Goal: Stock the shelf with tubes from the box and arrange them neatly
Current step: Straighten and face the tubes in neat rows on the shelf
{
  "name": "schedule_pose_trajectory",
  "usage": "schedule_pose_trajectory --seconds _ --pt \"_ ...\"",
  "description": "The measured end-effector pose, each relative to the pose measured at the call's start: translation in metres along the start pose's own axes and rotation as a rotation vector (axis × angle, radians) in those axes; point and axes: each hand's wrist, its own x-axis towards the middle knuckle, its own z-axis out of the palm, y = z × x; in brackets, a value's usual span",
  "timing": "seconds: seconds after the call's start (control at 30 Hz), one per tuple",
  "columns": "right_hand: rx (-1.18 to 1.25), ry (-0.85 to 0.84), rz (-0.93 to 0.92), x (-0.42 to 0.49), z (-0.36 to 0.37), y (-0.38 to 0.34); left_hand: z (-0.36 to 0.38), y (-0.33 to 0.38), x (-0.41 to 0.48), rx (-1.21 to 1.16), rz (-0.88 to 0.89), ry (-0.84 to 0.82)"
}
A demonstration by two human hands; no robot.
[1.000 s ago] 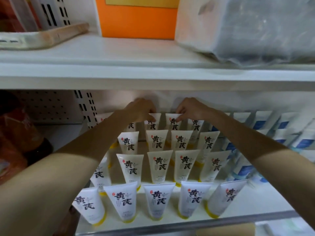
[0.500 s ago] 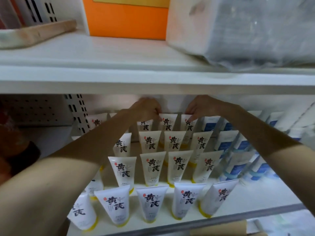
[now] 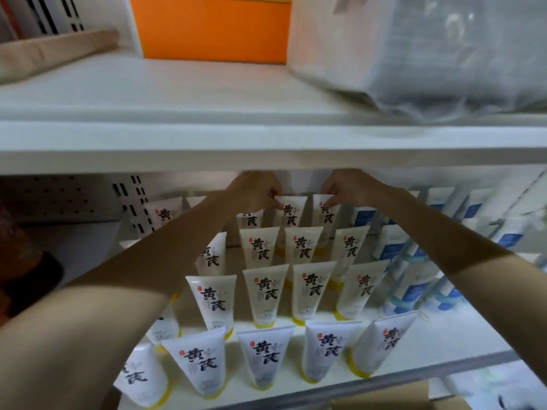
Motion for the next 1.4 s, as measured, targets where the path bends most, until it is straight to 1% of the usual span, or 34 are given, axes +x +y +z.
schedule_pose_trajectory --seconds 0.13,0.3,0.33,0.4,0.43,0.47,0.53,0.6,0.63,0.7,0.77,0.9,1.0,1.07,1.13,1.2,1.3,1.4 --pt "-0.009 0.013 0.005 0.0 0.0 -0.001 -0.001 -0.001 0.0 -0.027 -0.018 -0.022" --pt "0.033 -0.042 0.039 0.0 -0.005 -0.004 -0.013 -0.002 -0.007 -0.088 -0.072 0.003" --pt "0.034 -0.059 0.042 0.0 -0.006 -0.005 -0.016 -0.003 -0.007 -0.116 -0.09 0.002" --pt "0.024 -0.093 0.041 -0.001 -0.008 -0.006 -0.025 -0.005 -0.01 -0.249 -0.12 -0.064" --pt "0.039 -0.109 0.047 -0.001 -0.011 -0.005 -0.029 -0.008 -0.012 -0.319 -0.127 -0.1" --pt "0.075 -0.114 0.059 -0.002 -0.014 -0.004 -0.033 -0.011 -0.016 -0.378 -0.135 -0.099" --pt "0.16 -0.103 0.094 -0.003 -0.024 -0.002 -0.042 -0.022 -0.023 -0.346 -0.19 -0.019" --pt "0.218 -0.083 0.075 -0.002 -0.036 -0.006 -0.05 -0.032 -0.036 -0.268 -0.26 0.149" --pt "0.259 -0.078 0.053 -0.002 -0.04 -0.013 -0.054 -0.035 -0.043 -0.262 -0.263 0.243" --pt "0.22 -0.054 -0.008 0.002 -0.045 -0.031 -0.06 -0.039 -0.058 -0.263 -0.209 0.381" --pt "0.128 -0.002 -0.086 0.01 -0.044 -0.058 -0.063 -0.042 -0.072 -0.219 -0.212 0.436" --pt "0.087 0.018 -0.271 0.029 -0.022 -0.119 -0.058 -0.066 -0.095 -0.224 -0.3 0.505" --pt "0.103 0.015 -0.323 0.046 -0.001 -0.15 -0.051 -0.089 -0.107 -0.226 -0.397 0.472" --pt "0.11 0.017 -0.348 0.059 0.01 -0.164 -0.048 -0.103 -0.11 -0.183 -0.461 0.421" --pt "0.114 0.015 -0.325 0.071 0.019 -0.174 -0.043 -0.112 -0.111 -0.086 -0.469 0.302" --pt "0.05 -0.037 -0.318 0.078 0.023 -0.182 -0.037 -0.115 -0.111 -0.032 -0.474 0.207" --pt "-0.043 -0.12 -0.384 0.079 0.028 -0.192 -0.033 -0.118 -0.111 -0.09 -0.522 0.169" --pt "-0.099 -0.089 -0.402 0.079 0.035 -0.191 -0.032 -0.119 -0.113 -0.113 -0.54 0.138"
